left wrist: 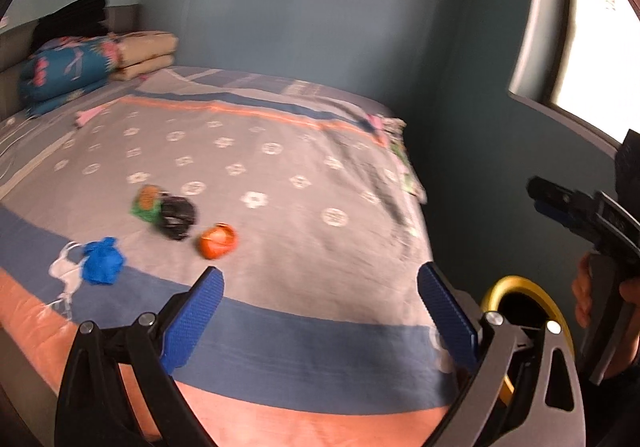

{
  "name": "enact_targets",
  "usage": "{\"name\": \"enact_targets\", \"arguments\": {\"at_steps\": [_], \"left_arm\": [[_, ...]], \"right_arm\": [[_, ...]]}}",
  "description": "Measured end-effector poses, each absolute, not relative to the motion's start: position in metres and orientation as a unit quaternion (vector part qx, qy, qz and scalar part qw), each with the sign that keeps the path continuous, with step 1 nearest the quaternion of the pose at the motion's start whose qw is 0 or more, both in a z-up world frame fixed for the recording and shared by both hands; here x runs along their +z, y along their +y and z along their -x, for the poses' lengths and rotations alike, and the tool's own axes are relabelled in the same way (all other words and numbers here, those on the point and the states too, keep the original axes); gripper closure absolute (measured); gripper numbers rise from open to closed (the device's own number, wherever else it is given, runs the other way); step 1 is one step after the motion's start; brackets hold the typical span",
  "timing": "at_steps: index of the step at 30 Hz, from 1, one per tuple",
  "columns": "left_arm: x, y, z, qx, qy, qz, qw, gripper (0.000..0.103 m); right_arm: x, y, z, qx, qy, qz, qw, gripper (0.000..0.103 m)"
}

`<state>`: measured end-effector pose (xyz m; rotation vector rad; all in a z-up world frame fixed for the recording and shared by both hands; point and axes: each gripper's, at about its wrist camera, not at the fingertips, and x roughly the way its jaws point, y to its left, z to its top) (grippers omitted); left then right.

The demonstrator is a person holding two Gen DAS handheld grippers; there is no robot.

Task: Collect trash
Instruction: 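Move both open tools back over the remaining items on the bed, then grasp the blue glove with the left tool while the right tool grasps the small orange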

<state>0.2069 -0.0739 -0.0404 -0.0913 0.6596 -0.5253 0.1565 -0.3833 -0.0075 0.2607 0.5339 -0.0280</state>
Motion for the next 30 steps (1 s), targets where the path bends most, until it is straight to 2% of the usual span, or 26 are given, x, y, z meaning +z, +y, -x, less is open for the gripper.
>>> {"name": "enact_targets", "arguments": {"at_steps": [15, 30], "left_arm": [[-0.077, 0.036, -0.29, -0.117, 0.345, 0.058, 0.93, 0.009], [-0.151, 0.097, -0.357, -0.049, 0.407, 0.068, 0.91, 0.009]], "right_arm": [[-0.037, -0.266, -0.278, 0.087, 0.321, -0.082, 0.94, 0.008], [-0.12, -0.19, -0.394, 0.108, 0.408, -0.046, 0.906, 0.008]]}}
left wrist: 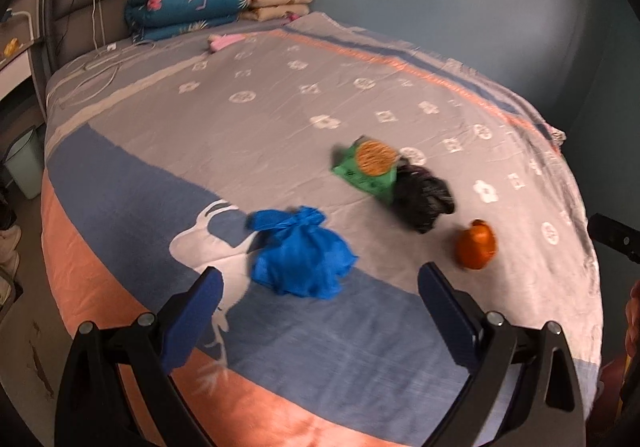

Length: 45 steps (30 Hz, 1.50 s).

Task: Collect trash
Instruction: 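Grasp the blue glove with the left tool while the right tool grasps the small orange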

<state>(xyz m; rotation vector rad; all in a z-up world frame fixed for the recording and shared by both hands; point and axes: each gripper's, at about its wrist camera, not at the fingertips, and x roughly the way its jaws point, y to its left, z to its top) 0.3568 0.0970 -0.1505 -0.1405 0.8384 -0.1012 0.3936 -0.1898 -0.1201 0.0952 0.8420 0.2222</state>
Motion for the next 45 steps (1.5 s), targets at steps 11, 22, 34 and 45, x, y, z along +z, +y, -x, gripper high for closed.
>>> {"name": "enact_targets", "arguments": {"at_steps": [11, 22, 34, 45], "left_arm": [[-0.185, 0.115, -0.395, -0.037, 0.433, 0.08, 0.897, 0.009], [-0.203, 0.114, -0.417, -0.043, 0.449, 0.076, 0.889, 0.009], [-0.211, 0.105, -0.424, -0.055, 0.452, 0.075, 0.887, 0.036], [-0.207, 0.099, -0.422, -0.07, 0.452, 0.071, 0.886, 0.077]], "right_arm": [[-0.173, -0.162, -0.451, 0.102, 0.456, -0.024, 0.884, 0.008], [-0.21, -0.145, -0.479, 0.09, 0.482, -0.013, 0.872, 0.008], [-0.231, -0.146, -0.489, 0.069, 0.494, -0.024, 0.867, 0.011], [-0.234, -0.142, -0.488, 0.07, 0.496, -0.018, 0.865, 0.051]]}}
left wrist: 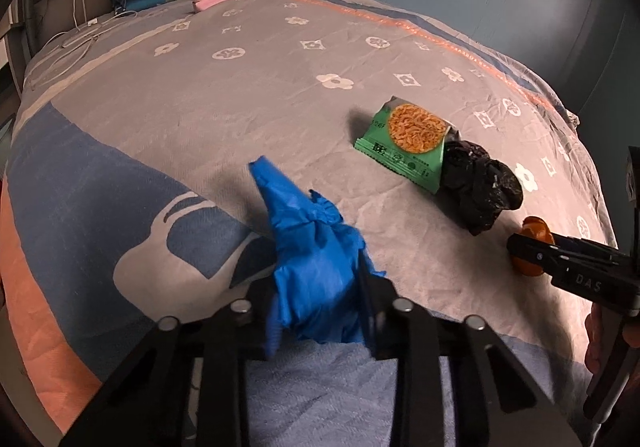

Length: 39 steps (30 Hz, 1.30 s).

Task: Collect trash
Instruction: 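Grasp the blue glove with the left tool while the right tool grasps the small orange, then carry the blue glove and small orange with both tools over the bin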

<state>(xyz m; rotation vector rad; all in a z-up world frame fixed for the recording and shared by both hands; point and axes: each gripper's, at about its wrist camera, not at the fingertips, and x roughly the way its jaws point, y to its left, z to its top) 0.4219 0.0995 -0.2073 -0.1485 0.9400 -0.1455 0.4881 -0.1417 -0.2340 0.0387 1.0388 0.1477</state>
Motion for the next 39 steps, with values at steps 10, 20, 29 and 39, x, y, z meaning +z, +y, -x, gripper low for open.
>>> {"name": "enact_targets", "arguments": {"at_steps": [10, 20, 29, 39], "left_arm": [[-0.179, 0.115, -0.404, -0.072, 0.435, 0.106, 0.891, 0.084], [-0.144, 0.113, -0.357, -0.076, 0.409, 0.098, 0.904, 0.084], [-0.107, 0.094, -0.307, -0.1, 0.387, 0.09, 0.912, 0.084], [-0.074, 0.053, -0.249, -0.149, 0.368, 0.081, 0.914, 0.084]], "right_arm": [[-0.212, -0.142, -0.474, 0.071, 0.471, -0.023, 0.879, 0.055], [-0.162, -0.143, -0.429, 0.104, 0.436, -0.024, 0.893, 0.055], [-0.123, -0.159, -0.368, 0.118, 0.416, -0.02, 0.901, 0.055], [-0.091, -0.194, -0.295, 0.11, 0.396, -0.026, 0.911, 0.055]]}}
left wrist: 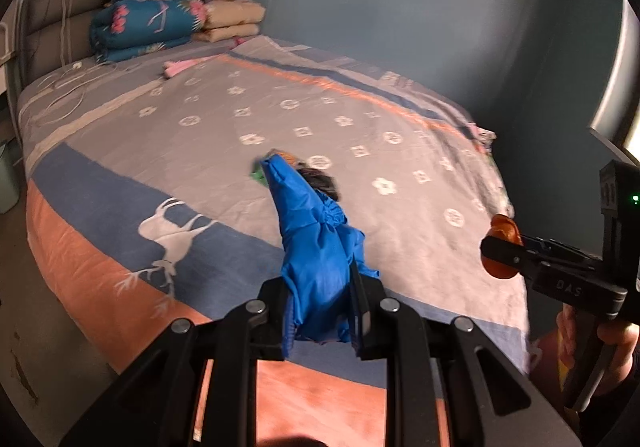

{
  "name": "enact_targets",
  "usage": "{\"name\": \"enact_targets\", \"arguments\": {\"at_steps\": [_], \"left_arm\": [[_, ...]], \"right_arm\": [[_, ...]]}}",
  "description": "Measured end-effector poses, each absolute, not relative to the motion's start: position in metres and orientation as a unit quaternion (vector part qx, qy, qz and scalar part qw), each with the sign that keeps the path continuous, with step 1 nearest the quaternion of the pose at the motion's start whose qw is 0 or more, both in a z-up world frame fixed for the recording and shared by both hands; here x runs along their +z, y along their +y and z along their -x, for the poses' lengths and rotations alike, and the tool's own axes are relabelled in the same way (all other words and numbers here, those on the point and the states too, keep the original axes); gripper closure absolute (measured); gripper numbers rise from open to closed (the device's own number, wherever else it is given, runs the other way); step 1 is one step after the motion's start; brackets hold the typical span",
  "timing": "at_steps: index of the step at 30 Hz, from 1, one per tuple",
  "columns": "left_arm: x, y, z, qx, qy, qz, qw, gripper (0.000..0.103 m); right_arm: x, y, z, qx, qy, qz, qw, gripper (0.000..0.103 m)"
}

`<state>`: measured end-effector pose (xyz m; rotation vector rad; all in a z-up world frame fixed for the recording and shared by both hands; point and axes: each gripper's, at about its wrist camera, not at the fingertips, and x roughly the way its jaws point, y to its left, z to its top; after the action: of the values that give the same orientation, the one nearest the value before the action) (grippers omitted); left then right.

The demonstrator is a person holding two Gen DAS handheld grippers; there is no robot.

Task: Collect trash
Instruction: 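Carry the blue glove and small orange with both tools over the bin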

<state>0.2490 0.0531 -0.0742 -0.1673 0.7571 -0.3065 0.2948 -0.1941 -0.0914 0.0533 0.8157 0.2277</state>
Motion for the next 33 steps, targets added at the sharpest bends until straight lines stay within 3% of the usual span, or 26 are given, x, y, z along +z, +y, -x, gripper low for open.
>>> {"name": "enact_targets", "arguments": {"at_steps": [33], "left_arm": [[0.021, -0.107, -0.12, -0.313, 0.268, 0.006, 0.911, 0.084]], "right_arm": [[-0.029, -0.363, -0.109, -0.034, 0.298, -0.065, 0.952, 0.055]]}}
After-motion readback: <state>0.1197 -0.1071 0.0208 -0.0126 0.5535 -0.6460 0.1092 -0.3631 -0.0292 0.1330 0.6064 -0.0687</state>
